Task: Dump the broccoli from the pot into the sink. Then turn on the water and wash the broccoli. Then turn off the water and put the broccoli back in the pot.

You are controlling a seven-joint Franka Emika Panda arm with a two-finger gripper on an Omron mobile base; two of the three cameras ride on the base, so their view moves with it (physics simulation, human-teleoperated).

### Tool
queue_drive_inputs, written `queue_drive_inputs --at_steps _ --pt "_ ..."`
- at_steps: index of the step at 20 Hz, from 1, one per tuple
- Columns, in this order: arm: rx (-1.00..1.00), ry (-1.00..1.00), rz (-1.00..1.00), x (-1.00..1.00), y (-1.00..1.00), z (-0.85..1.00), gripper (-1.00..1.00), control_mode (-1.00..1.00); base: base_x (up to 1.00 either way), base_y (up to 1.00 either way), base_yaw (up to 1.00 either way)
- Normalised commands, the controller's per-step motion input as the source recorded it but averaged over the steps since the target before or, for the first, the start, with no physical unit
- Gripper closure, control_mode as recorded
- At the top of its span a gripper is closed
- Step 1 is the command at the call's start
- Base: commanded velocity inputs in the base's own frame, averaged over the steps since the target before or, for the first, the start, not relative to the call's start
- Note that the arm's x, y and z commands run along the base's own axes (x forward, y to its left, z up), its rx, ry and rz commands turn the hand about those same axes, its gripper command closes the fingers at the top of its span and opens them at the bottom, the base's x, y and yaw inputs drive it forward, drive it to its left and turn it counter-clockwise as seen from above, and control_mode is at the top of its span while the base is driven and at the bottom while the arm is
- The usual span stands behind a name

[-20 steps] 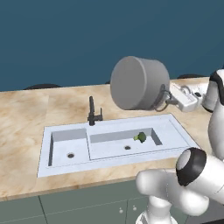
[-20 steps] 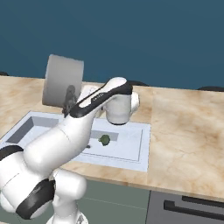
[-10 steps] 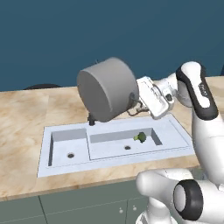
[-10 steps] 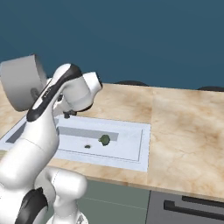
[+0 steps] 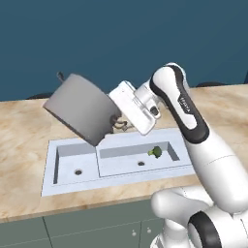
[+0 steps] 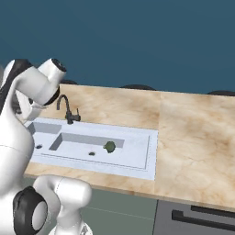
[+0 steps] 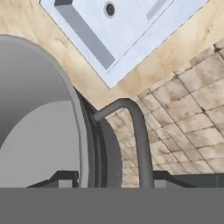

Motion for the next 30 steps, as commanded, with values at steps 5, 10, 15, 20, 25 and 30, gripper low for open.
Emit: queue_drive_inputs --at_steps 5,10,15,20,25,30 --pt "-0.33 -0.26 0.11 0.01 0.81 -0.07 1.0 -1.0 0.0 0.0 0.0" --pt "-0.28 -0.26 0.09 0.0 0.49 -0.34 1.0 -1.0 0.0 0.0 0.0" --pt "-0.16 -0.28 0.04 0.03 0.3 -0.5 1.0 -1.0 0.0 0.0 0.0" --pt "-0.03 -0.19 0.0 0.1 0.37 -0.46 1.0 -1.0 0.0 0.0 0.0" --pt "0.0 -0.03 0.0 0.23 0.53 -0.41 1.0 -1.0 0.0 0.0 0.0" --pt "0.0 0.0 0.0 0.41 0.65 -0.33 1.0 -1.0 0.0 0.0 0.0"
